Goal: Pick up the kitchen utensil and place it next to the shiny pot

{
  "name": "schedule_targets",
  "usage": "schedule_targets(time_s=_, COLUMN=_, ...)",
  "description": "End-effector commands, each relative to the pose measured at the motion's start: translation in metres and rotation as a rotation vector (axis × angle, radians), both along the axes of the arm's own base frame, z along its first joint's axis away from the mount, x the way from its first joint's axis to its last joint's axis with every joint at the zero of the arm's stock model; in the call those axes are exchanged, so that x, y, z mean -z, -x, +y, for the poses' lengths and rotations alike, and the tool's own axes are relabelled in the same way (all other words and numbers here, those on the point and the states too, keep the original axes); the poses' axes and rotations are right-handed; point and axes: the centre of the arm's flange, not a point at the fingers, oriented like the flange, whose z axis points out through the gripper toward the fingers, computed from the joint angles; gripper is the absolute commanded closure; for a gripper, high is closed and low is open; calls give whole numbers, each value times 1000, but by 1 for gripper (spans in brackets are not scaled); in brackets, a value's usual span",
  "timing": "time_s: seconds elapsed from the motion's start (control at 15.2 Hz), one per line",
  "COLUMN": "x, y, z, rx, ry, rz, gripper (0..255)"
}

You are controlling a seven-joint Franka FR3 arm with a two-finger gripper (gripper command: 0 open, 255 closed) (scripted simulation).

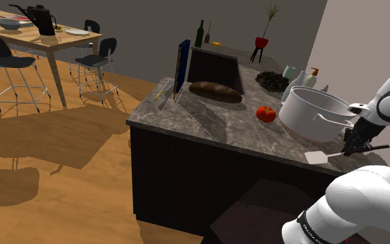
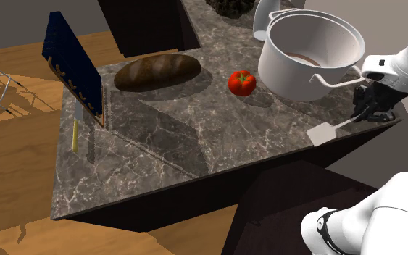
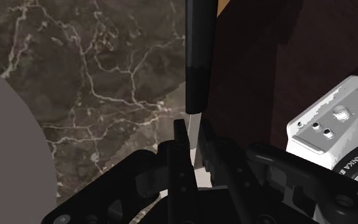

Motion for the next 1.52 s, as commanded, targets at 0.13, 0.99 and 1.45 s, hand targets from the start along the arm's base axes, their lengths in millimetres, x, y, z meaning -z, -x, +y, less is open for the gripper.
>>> schedule_targets(time_s=0.13, x=21, y=-1, z=1, rx=0, ry=0, rz=0, gripper=255)
schedule_targets(time_s=0.99, x=67, y=-1, z=1, rx=0, ry=0, rz=0, gripper=255)
schedule_targets(time_s=1.45, x=67, y=-1, z=1, rx=0, ry=0, rz=0, gripper=0)
